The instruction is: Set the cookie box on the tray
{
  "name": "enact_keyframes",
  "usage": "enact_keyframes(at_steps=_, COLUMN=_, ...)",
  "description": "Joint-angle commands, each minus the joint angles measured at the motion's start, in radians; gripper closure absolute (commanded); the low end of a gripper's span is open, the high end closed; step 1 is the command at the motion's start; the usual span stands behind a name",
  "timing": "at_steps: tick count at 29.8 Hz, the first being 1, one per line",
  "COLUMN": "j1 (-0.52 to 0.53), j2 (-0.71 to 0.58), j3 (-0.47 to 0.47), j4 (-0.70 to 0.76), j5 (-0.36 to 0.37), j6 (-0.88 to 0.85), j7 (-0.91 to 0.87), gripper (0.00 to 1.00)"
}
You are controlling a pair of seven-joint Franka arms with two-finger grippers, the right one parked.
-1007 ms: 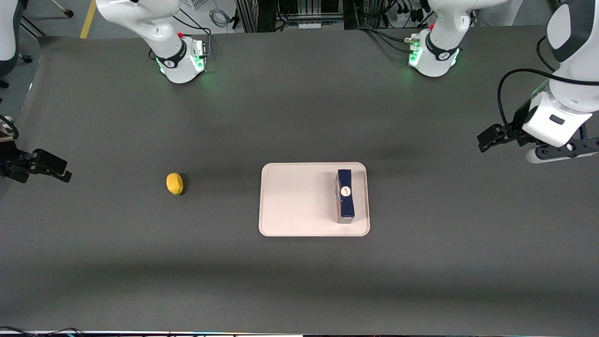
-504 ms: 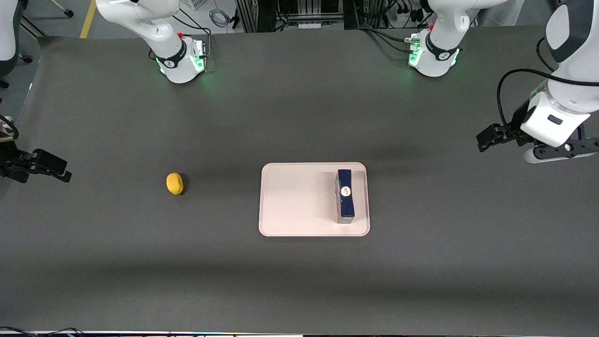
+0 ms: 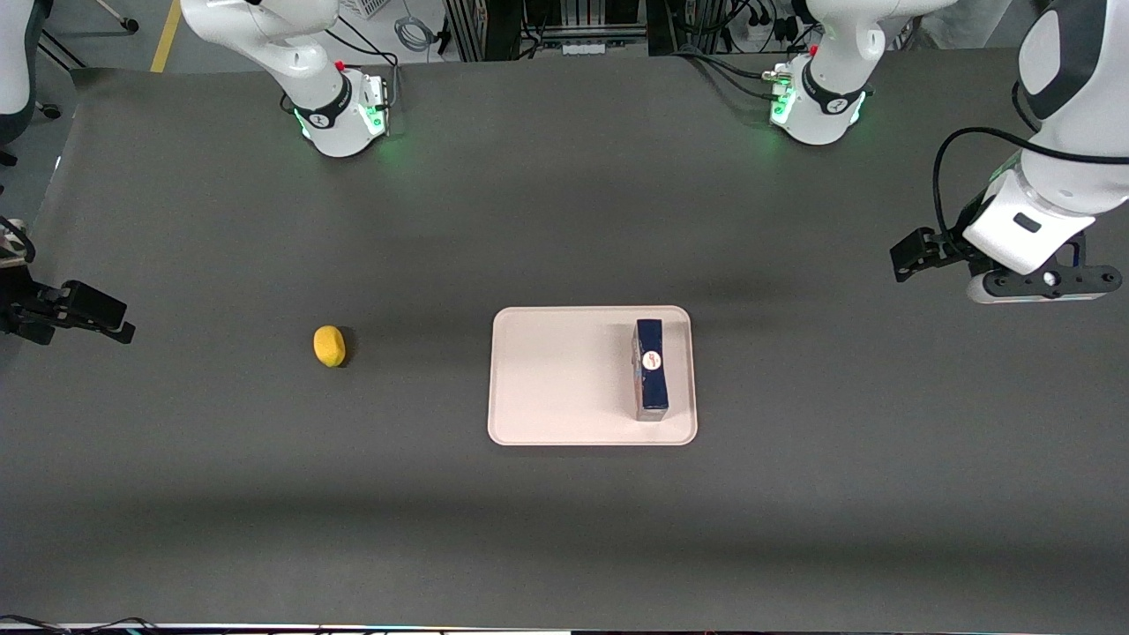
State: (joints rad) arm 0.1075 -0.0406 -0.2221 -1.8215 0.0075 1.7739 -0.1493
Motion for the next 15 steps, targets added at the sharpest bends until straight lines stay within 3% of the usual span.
enact_keyframes(at_steps=1, j1=-0.011, j2=0.005, j3=0.001, j4=0.034, j5=0.003, j6=-0.039, j7=0.002, gripper=0.0)
enact_keyframes(at_steps=15, j1=-0.029, j2=0.013, j3=0.001, j4=0.06, j5=0.002, j6=-0.041, j7=0.004, gripper=0.0)
